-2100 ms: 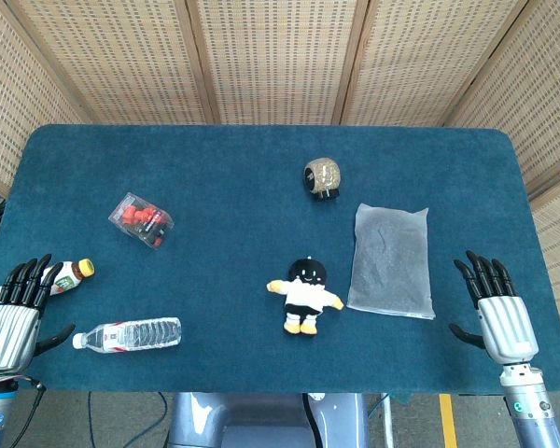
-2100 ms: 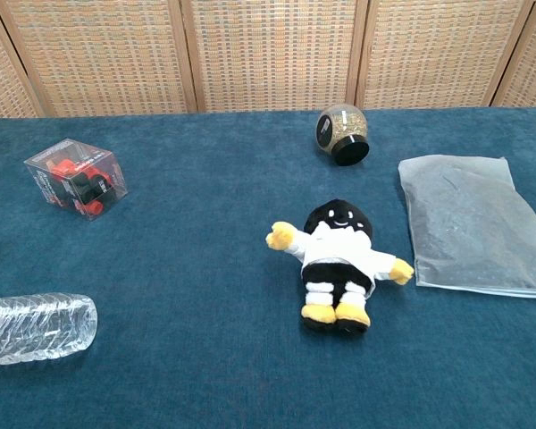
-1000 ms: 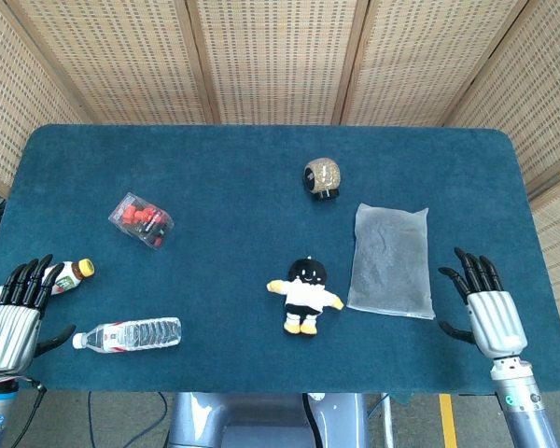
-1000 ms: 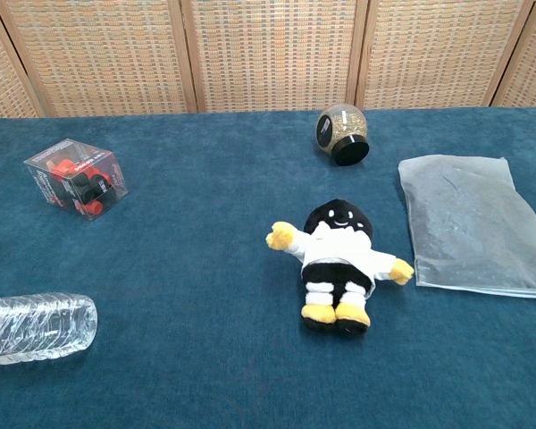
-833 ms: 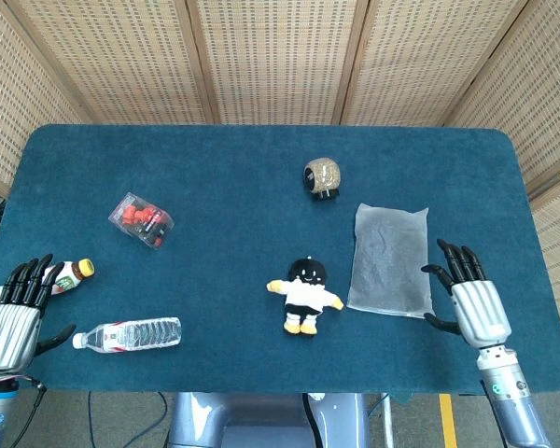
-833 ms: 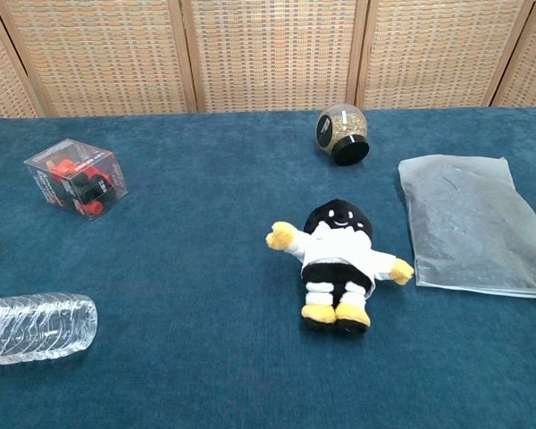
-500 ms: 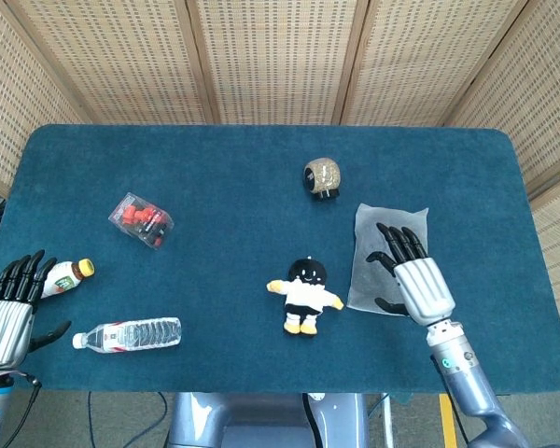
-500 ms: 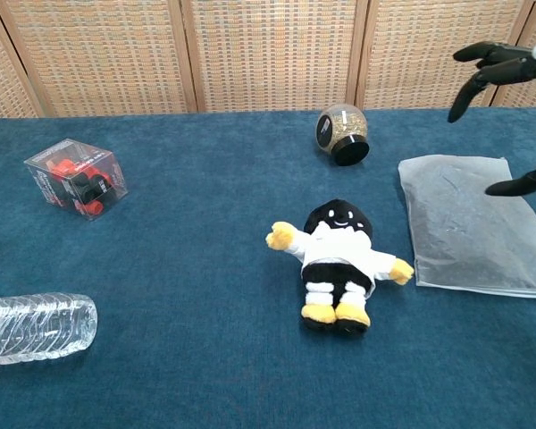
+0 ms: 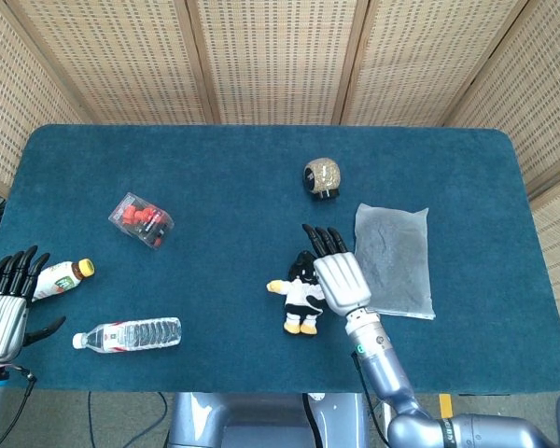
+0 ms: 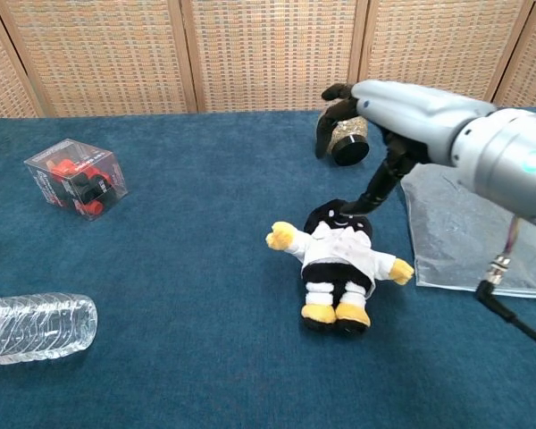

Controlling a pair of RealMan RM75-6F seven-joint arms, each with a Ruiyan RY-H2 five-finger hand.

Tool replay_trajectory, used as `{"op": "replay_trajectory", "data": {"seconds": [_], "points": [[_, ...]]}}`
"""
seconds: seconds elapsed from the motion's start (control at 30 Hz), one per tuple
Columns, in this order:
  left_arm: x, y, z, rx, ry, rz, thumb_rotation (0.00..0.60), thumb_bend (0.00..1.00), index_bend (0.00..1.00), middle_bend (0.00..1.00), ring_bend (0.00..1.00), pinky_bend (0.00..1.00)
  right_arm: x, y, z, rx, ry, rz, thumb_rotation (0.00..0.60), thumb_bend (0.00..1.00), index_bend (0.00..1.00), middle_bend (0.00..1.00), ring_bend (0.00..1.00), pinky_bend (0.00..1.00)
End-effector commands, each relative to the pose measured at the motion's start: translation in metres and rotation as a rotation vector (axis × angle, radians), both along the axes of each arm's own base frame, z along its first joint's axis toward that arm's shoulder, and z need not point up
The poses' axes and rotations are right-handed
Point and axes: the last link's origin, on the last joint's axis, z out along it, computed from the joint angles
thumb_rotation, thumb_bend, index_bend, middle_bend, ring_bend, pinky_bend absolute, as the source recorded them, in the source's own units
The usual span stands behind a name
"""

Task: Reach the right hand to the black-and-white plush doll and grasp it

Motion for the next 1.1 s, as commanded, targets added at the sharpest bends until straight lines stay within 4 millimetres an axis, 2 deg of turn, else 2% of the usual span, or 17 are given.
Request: {"op": "replay_trajectory", "data": {"seconds": [0.03,0.13,0.37,1.1], "points": [[-0.001,0.001,0.000,-0.003,-0.004,0.005,0.600,0.10,0.00,0.00,0.00,0.04,0.026,-0.009,-0.023,0.002,0.024,-0.037,0.600,0.29,0.42,0.03,0.00,0.03],[-0.002,0.001,0.000,-0.004,-0.010,0.007,0.600,0.10,0.00,0.00,0.00,0.04,0.035,-0.014,-0.039,0.015,0.043,-0.067,0.600,0.29,0.42,0.03,0.00,0.03],[-0.003,0.003,-0.001,-0.017,-0.016,0.011,0.600,0.10,0.00,0.00,0.00,0.04,0.040,-0.019,-0.064,0.054,0.070,-0.118,0.600,0.29,0.44,0.03,0.00,0.03],[-0.003,0.003,0.002,-0.011,-0.030,0.007,0.600,0.10,0.00,0.00,0.00,0.04,0.028,-0.027,-0.082,0.095,0.093,-0.162,0.600,0.39,0.50,0.06,0.00,0.03]]}}
